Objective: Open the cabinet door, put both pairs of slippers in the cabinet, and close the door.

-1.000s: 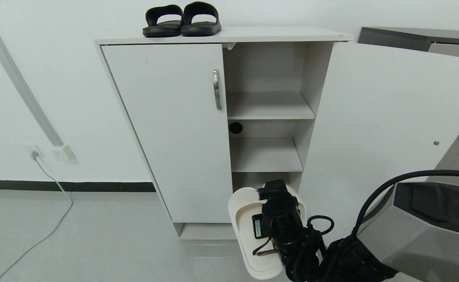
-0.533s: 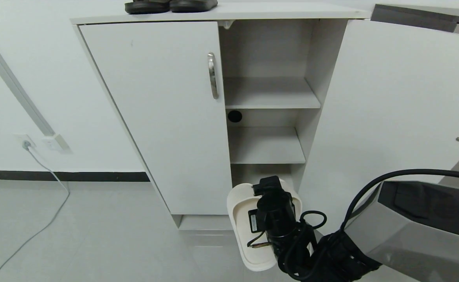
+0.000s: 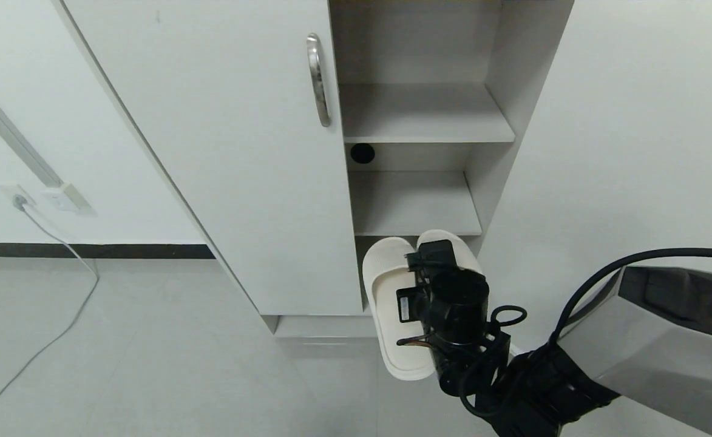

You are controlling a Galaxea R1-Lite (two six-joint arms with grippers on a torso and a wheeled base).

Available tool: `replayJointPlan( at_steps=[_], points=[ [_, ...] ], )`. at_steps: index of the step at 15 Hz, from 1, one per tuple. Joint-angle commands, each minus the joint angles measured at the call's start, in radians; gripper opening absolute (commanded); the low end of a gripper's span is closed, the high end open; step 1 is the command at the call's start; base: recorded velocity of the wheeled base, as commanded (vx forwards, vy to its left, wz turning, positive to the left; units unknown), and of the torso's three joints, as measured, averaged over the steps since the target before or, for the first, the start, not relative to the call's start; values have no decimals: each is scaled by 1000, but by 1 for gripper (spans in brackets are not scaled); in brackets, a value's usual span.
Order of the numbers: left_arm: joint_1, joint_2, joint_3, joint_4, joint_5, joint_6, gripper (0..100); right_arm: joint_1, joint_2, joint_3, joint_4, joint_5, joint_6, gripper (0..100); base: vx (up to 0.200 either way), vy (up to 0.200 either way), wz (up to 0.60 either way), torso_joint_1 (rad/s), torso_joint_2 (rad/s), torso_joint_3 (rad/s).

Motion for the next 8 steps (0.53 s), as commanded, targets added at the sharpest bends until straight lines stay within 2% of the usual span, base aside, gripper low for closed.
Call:
replayJointPlan(
  at_steps=[1, 5, 8],
  points=[
    [0, 2, 0, 0, 0, 0, 0, -14, -10, 13, -18, -2, -12, 0, 0, 0, 0, 2, 2, -193],
    [0, 2, 1, 0, 0, -2, 0, -34, 3, 4, -22, -9, -9, 0, 0, 0, 0, 4, 0, -194],
    [0, 2, 0, 0, 0, -2, 0, -34, 11, 3, -22, -9, -8, 0, 0, 0, 0, 1, 2, -35]
  ],
)
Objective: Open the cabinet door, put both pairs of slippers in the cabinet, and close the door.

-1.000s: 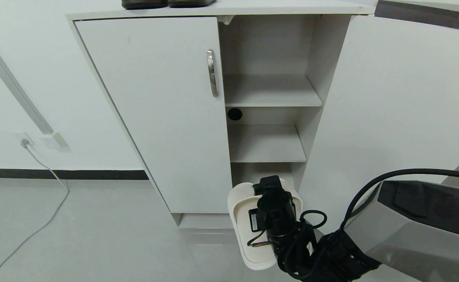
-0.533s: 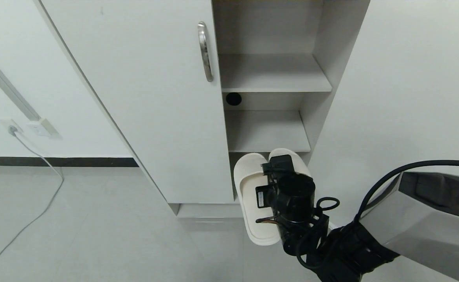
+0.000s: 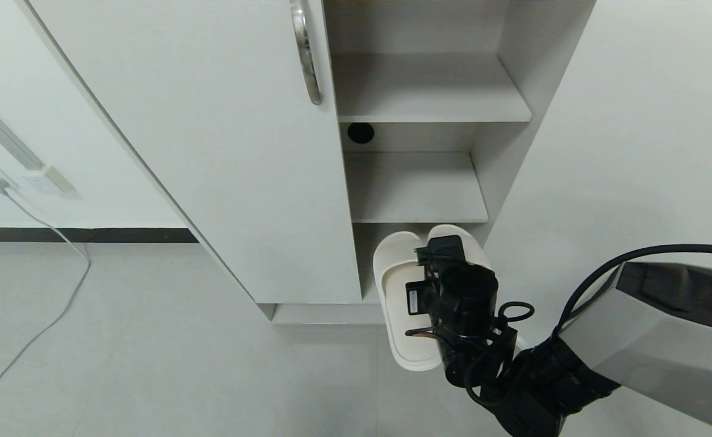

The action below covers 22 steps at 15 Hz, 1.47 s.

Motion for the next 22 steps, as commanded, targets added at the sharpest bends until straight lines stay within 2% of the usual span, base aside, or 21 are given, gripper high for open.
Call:
replayJointPlan(
  at_steps=[1, 2, 11, 19, 22],
  points=[
    [0, 1, 0, 0, 0, 0, 0, 0, 5, -1, -1, 0, 0, 0, 0, 0, 0, 0, 0, 0],
    [0, 1, 1, 0, 0, 0, 0, 0, 5, -2, -2, 0, 0, 0, 0, 0, 0, 0, 0, 0],
    [0, 1, 0, -2, 0, 0, 0, -2, -38, -9, -15, 0, 0, 0, 200, 0, 0, 2, 3, 1],
    [0, 1, 0, 0, 0, -2, 0, -38, 62, -114, -10, 9, 1, 0, 0, 0, 0, 0, 0, 0],
    [0, 1, 0, 0, 0, -2, 0, -89, 114, -246, 47, 25, -3, 0, 0, 0, 0, 0, 0, 0]
  ],
)
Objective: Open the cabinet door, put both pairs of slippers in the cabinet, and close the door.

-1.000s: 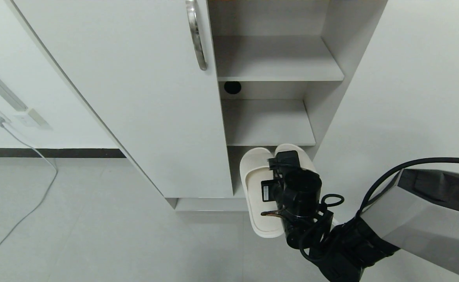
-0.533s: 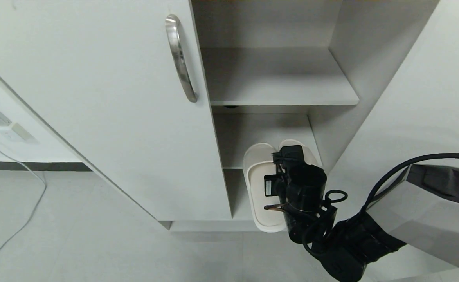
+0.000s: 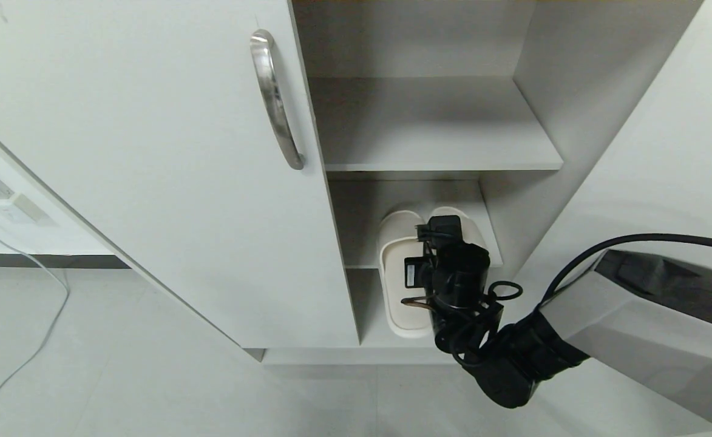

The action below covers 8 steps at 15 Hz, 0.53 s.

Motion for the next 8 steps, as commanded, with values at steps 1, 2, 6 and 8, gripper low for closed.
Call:
replayJointPlan(
  at_steps=[1, 2, 6, 8],
  points=[
    [0, 1, 0, 0, 0, 0, 0, -40, 50, -98, 47, 24, -2, 0, 0, 0, 0, 0, 0, 0],
    [0, 1, 0, 0, 0, 0, 0, -52, 55, -130, 70, 33, -2, 0, 0, 0, 0, 0, 0, 0],
    [0, 1, 0, 0, 0, 0, 0, -92, 81, -282, 150, 36, -5, 0, 0, 0, 0, 0, 0, 0],
    [0, 1, 0, 0, 0, 0, 0, -106, 89, -348, 174, 56, -26, 0, 0, 0, 0, 0, 0, 0]
  ],
)
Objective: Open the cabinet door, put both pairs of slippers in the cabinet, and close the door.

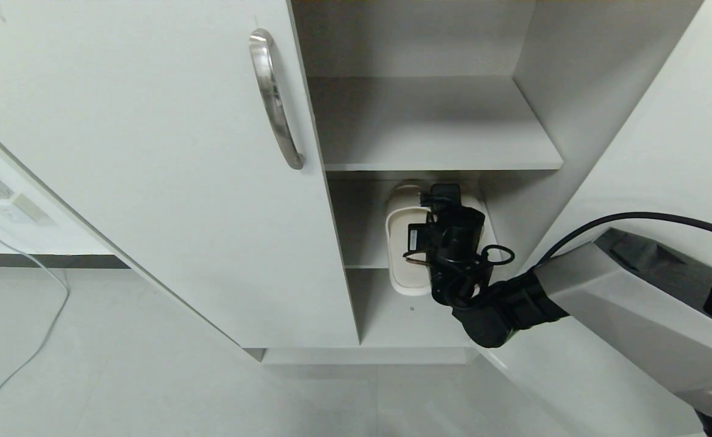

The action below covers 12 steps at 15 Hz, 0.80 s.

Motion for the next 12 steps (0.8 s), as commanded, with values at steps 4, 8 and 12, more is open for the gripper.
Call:
replayJointPlan(
  at_steps=[4, 8, 12],
  points=[
    [0, 1, 0, 0, 1, -2, 0, -22, 45, -112, 10, 68, -44, 0, 0, 0, 0, 0, 0, 0],
    [0, 1, 0, -2, 1, -2, 0, -30, 76, -159, 28, 72, -44, 0, 0, 0, 0, 0, 0, 0],
    [0, 1, 0, -2, 1, -2, 0, -34, 100, -182, 44, 72, -44, 0, 0, 0, 0, 0, 0, 0]
  ],
)
